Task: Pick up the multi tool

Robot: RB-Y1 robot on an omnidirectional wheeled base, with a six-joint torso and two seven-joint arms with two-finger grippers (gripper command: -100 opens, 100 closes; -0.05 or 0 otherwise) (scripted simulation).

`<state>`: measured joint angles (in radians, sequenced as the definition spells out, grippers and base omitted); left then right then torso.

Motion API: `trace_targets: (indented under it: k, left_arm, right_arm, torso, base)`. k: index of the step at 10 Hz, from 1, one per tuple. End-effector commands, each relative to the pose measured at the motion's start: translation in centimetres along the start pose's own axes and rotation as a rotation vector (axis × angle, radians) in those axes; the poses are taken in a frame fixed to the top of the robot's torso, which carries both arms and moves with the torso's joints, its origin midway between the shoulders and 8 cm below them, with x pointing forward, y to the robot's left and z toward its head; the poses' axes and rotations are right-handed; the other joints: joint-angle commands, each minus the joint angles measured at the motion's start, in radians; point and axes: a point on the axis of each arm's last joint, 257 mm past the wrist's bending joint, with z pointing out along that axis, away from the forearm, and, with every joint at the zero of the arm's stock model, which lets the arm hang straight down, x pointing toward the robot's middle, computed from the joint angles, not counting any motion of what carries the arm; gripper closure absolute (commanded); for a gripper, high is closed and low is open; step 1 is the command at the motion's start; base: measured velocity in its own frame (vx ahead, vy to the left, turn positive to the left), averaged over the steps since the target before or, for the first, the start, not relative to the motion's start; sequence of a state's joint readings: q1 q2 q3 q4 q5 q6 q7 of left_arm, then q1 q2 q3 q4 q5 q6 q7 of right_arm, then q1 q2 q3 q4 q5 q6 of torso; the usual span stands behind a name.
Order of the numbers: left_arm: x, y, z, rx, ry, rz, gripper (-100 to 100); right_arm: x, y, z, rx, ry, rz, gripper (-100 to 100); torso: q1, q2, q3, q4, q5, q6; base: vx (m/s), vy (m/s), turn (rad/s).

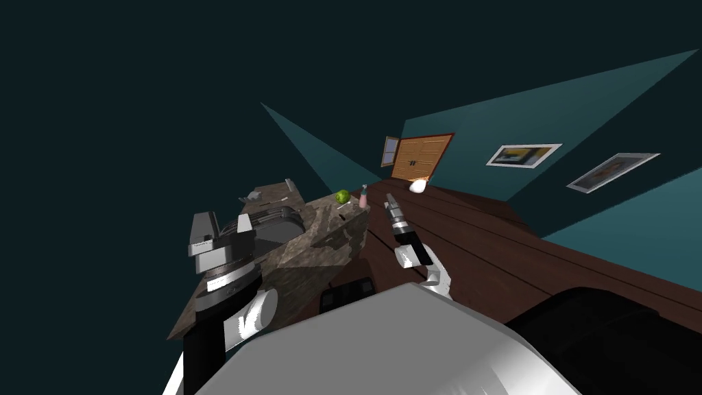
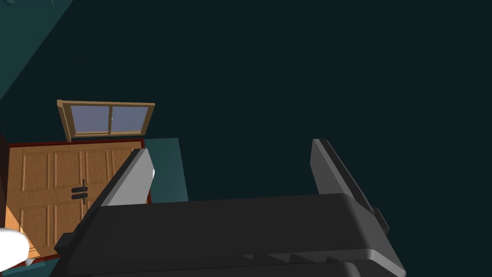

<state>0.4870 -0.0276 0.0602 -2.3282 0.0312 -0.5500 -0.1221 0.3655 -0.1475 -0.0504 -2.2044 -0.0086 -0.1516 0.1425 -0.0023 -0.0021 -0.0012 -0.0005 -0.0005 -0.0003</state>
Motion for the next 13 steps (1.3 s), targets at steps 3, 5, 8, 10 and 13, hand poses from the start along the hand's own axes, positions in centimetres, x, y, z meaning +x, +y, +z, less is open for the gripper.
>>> trace_targets:
  k: [3, 5, 8, 10, 13]
  left_arm:
    - [0.0, 0.0, 0.0, 0.000, 0.000, 0.000, 0]
    - [0.0, 0.0, 0.0, 0.000, 0.000, 0.000, 0]
    - [0.0, 0.0, 0.0, 0.000, 0.000, 0.000, 0]
    - [0.0, 0.0, 0.0, 0.000, 0.000, 0.000, 0]
    - [0.0, 0.0, 0.0, 0.000, 0.000, 0.000, 0]
  right_arm:
    - [0.1, -1.5, 0.9, 0.072, 0.012, -0.041, -100]
    - [0.2, -2.3, 1.5, 0.109, 0.019, -0.068, -100]
    - [0.3, -3.3, 2.1, 0.155, 0.029, -0.094, -100]
    - [0.5, -4.1, 2.6, 0.190, 0.039, -0.120, -100]
    - [0.7, -5.1, 3.1, 0.239, 0.055, -0.146, -100]
  torso:
    - [0.000, 0.000, 0.000, 0.000, 0.000, 0.000]
    - [0.000, 0.000, 0.000, 0.000, 0.000, 0.000]
    - [0.001, 0.001, 0.000, 0.000, 0.000, 0.000]
    - [0.000, 0.000, 0.000, 0.000, 0.000, 0.000]
    - [0.001, 0.000, 0.000, 0.000, 0.000, 0.000]
  base:
    - [0.019, -0.039, 0.127]
    - [0.020, -0.042, 0.149]
    - [0.009, -0.027, 0.103]
    - [0.024, -0.045, 0.159]
    - [0.011, -0.032, 0.107]
